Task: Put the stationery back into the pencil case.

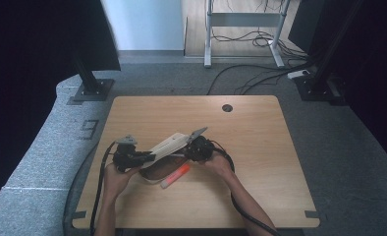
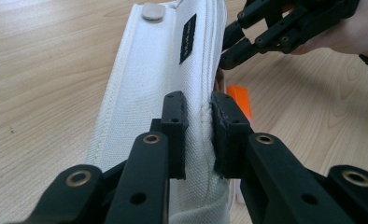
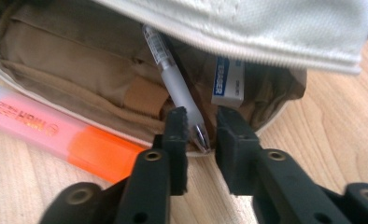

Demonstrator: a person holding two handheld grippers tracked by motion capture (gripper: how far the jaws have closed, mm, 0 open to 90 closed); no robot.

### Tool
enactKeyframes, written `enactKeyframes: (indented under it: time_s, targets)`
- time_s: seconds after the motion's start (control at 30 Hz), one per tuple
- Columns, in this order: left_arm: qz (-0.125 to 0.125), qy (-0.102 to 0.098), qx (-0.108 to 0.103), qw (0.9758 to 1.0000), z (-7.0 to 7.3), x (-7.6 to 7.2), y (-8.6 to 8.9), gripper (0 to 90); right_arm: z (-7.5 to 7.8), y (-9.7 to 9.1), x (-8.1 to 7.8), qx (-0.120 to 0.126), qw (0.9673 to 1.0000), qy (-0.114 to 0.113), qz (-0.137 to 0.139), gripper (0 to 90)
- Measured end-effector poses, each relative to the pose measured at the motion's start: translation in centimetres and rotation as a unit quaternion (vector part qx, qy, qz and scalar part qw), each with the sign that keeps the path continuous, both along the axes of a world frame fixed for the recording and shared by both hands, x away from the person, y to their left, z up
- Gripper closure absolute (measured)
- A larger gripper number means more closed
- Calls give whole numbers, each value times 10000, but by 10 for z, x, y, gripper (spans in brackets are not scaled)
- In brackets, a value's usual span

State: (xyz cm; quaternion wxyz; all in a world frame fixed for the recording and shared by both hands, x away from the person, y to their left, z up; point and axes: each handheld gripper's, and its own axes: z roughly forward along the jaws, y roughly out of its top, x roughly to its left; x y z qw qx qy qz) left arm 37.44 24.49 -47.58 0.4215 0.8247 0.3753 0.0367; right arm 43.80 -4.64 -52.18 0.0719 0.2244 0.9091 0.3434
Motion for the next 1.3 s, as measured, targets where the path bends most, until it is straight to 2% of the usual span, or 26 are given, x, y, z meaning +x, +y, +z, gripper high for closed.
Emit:
enactKeyframes:
  time_s: [0.1, 0.2, 0.23, 0.43, 0.53, 0.67, 0.97, 1.17, 1.3]
  targets:
    - [-5, 2, -1, 10000, 0, 0, -1, 764, -2, 2, 1, 18, 10000, -41, -41, 770]
    - [-7, 3, -1, 10000, 0, 0, -1, 764, -2, 6, 4, -101, 9998, -187, -68, 780]
    - [-7, 2, 0, 10000, 0, 0, -1, 764, -2, 7, 5, -72, 9997, -203, -92, 781]
    - [-9, 0, 4, 10000, 0, 0, -1, 764, -2, 6, 8, -1, 9996, -200, -202, 769]
    - [-8, 4, -1, 10000, 0, 0, -1, 764, 1, 3, 7, 21, 9996, -196, -180, 733]
    - [-1, 1, -3, 10000, -1, 0, -1, 764, 10, -2, 3, 171, 9997, -111, -133, 642]
    - [-16, 0, -4, 10000, -1, 0, 0, 763, 15, -3, -16, 143, 9998, -78, 132, 457]
    - [-21, -1, 1, 10000, -1, 0, 0, 762, 12, -3, -28, 180, 9992, -55, 343, 389]
    - [-25, 0, 5, 10000, -1, 0, -1, 761, 10, -2, -33, 200, 9987, -57, 466, 377]
